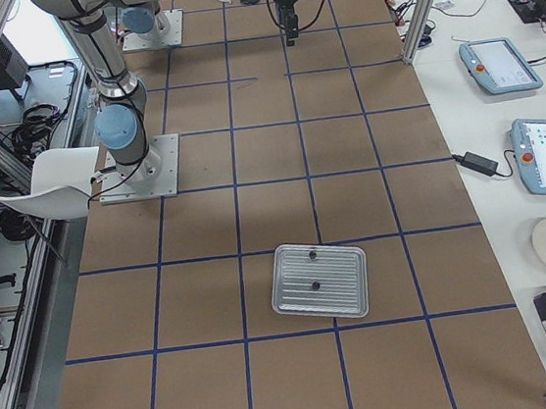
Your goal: Place bearing gear from tray to pile
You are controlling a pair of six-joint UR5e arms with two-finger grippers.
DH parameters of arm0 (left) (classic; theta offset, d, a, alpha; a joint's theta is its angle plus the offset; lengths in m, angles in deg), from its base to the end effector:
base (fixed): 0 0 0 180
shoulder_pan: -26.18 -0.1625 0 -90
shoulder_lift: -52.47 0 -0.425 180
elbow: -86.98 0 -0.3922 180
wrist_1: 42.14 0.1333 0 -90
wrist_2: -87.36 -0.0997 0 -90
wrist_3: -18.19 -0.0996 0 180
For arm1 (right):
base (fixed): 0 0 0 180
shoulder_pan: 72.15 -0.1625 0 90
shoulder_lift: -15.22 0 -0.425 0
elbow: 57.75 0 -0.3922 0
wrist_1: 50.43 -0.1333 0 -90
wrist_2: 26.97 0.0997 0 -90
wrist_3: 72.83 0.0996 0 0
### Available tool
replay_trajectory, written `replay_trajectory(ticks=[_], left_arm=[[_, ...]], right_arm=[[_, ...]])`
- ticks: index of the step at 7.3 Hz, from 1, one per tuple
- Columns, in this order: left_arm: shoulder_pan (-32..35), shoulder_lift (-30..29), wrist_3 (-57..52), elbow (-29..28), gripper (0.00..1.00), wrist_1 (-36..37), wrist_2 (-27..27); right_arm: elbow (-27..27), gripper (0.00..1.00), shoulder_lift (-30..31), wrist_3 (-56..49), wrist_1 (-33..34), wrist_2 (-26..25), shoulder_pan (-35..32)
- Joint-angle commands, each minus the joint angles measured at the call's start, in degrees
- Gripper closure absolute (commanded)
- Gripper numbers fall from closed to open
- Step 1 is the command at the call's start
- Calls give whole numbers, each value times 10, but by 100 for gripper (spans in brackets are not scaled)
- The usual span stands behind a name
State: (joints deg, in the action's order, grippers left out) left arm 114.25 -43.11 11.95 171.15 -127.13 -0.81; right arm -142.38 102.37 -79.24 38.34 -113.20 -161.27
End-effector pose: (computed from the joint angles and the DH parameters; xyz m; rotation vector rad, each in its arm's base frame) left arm -0.1182 -0.5462 0.4972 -0.1193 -3.1106 0.1462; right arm 0.1319 -0.5170 0.5071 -0.1496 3.0735 -0.0410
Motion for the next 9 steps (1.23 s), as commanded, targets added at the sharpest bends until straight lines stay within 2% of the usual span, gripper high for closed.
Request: replay_trajectory(ticks=[1, 8, 9], left_arm=[[0, 0, 0, -1, 0, 0, 0], [1, 0, 1, -1, 0, 0, 0], [1, 0, 0, -1, 0, 0, 0]], right_arm=[[-1, 0, -3, 0, 16, 0, 3], [-8, 0, 0, -11, 15, -13, 14], [-7, 0, -1, -19, 19, -10, 31]])
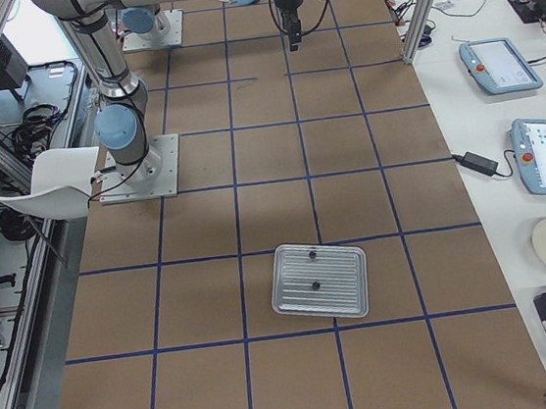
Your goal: Place bearing gear from tray to pile
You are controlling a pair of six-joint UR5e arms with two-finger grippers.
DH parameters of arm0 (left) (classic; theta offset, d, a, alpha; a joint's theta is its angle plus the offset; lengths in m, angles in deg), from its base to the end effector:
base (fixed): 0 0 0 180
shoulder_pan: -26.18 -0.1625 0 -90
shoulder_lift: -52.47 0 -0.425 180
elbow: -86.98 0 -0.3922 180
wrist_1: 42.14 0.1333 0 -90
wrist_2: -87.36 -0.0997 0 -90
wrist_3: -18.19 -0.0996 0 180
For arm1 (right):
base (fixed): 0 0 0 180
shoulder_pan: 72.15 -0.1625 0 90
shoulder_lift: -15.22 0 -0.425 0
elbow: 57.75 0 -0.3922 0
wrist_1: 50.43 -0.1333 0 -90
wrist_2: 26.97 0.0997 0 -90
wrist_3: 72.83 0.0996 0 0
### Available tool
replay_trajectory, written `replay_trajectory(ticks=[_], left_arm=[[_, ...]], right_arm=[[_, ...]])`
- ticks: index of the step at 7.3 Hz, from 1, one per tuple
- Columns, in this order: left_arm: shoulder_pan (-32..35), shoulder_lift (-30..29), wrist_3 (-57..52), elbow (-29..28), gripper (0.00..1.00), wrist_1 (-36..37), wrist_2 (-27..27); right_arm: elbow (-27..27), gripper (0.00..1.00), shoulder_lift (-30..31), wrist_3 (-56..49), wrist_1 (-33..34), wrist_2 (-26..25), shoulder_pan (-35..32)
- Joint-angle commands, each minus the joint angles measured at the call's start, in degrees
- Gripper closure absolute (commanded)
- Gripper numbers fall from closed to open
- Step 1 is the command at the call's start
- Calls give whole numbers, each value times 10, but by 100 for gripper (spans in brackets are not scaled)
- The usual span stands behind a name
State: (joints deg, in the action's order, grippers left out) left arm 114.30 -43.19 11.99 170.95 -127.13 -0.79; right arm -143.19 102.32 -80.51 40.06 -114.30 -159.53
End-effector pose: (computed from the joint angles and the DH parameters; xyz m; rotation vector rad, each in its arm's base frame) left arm -0.1186 -0.5469 0.4982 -0.1197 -3.1101 0.1494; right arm 0.1142 -0.5227 0.5026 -0.1381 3.0948 -0.0644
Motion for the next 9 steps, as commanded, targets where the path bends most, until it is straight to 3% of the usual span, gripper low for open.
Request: replay_trajectory(ticks=[1, 6, 9], left_arm=[[0, 0, 0, 0, 0, 0, 0], [0, 1, 0, 1, 0, 0, 1], [-1, 2, -2, 2, 0, 0, 0]], right_arm=[[0, 0, -4, -69, 4, 1, 63], [-2, 0, -107, -393, 84, -42, 319], [-2, 0, -221, -562, 224, -29, 416]])
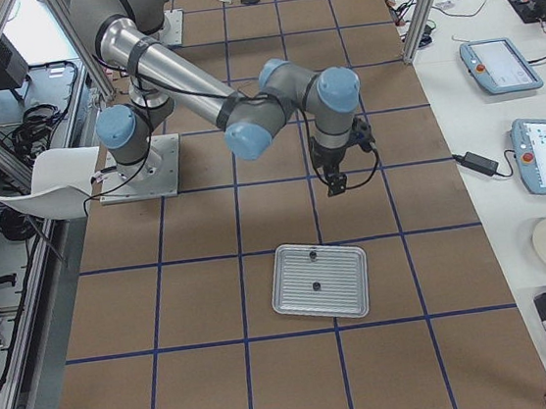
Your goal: Place bearing gear from tray to pile
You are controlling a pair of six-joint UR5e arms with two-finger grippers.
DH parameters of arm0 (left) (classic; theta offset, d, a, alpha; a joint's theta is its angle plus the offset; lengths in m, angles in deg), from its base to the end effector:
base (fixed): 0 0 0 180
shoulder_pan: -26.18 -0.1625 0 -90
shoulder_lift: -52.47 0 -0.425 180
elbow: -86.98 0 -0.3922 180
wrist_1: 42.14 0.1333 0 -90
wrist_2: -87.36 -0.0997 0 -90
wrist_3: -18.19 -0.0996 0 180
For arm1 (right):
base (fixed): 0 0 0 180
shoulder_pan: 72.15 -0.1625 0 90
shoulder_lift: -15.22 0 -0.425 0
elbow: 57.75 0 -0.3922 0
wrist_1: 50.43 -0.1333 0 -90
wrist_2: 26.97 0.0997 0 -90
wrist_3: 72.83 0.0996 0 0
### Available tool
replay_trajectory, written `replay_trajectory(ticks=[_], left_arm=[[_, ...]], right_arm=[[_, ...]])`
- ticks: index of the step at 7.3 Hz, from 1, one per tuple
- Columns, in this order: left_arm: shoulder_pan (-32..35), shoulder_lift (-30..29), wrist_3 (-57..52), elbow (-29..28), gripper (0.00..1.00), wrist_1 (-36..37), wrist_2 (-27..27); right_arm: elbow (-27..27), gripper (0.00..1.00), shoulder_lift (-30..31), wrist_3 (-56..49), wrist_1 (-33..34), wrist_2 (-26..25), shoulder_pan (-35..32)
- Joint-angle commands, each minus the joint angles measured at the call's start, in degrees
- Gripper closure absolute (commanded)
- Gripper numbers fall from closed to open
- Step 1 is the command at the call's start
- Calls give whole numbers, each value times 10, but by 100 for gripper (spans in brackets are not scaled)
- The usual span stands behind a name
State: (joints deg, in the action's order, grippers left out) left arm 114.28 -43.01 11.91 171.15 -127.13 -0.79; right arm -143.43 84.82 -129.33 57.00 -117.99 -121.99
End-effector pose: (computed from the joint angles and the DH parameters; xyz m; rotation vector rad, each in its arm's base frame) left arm -0.1185 -0.5456 0.4982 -0.1213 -3.1102 0.1489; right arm -0.3039 -0.5640 0.3550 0.4419 -3.0806 0.0037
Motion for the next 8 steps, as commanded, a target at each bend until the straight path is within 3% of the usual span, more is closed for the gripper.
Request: replay_trajectory(ticks=[1, 5, 8], left_arm=[[0, 0, -1, 1, 0, 0, 0], [-1, 0, -2, 3, 0, 0, 0], [-2, 0, 0, 4, 0, 0, 0]], right_arm=[[1, 0, -60, -122, 75, 11, 50], [2, 0, -102, -208, 96, 30, 114], [3, 0, -134, -230, 129, -8, 117]])
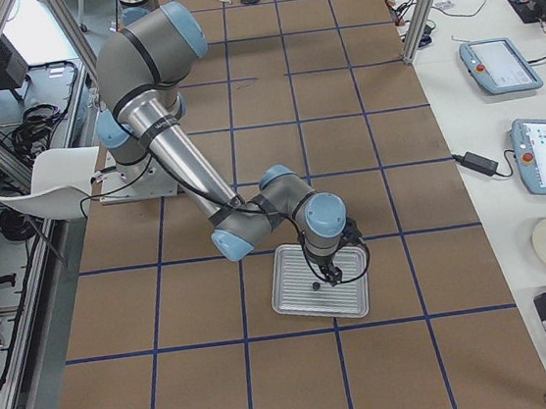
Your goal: Place bearing gear from tray to pile
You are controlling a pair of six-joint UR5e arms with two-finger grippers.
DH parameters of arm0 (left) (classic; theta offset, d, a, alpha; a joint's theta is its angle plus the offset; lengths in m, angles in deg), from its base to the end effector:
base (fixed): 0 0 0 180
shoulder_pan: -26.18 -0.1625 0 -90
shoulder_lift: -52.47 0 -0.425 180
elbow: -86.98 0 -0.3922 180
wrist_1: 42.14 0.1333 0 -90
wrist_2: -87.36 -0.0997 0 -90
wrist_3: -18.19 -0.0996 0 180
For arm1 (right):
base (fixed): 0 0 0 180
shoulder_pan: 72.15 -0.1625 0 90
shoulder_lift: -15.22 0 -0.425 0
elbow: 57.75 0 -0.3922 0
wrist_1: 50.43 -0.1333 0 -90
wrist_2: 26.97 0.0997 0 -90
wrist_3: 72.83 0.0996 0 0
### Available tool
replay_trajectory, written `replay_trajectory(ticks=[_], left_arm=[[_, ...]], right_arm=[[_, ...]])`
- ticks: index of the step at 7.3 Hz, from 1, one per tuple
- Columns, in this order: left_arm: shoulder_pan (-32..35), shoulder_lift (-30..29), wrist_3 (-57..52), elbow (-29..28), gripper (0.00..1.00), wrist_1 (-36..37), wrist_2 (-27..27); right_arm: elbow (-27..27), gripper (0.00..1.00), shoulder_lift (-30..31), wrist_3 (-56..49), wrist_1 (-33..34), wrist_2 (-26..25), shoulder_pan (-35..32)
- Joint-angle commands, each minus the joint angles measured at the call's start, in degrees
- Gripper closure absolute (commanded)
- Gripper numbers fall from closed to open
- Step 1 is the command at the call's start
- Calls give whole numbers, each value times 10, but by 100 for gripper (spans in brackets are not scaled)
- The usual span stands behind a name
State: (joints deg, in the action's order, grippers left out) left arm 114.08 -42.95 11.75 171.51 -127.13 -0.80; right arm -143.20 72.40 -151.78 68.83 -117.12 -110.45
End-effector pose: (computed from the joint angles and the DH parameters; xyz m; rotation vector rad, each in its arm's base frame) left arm -0.1166 -0.5451 0.4956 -0.1201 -3.1107 0.1409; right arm -0.4490 -0.5241 0.2360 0.7361 -3.0369 0.0076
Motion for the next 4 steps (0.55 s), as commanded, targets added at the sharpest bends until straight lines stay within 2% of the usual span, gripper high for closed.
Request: replay_trajectory(ticks=[1, 4], left_arm=[[-1, 0, 1, 0, 0, 0, 0], [-2, -1, -1, 0, 0, 0, 1]], right_arm=[[-2, 0, -14, -1, 11, -16, 2], [11, 0, -47, 12, 37, -14, 2]])
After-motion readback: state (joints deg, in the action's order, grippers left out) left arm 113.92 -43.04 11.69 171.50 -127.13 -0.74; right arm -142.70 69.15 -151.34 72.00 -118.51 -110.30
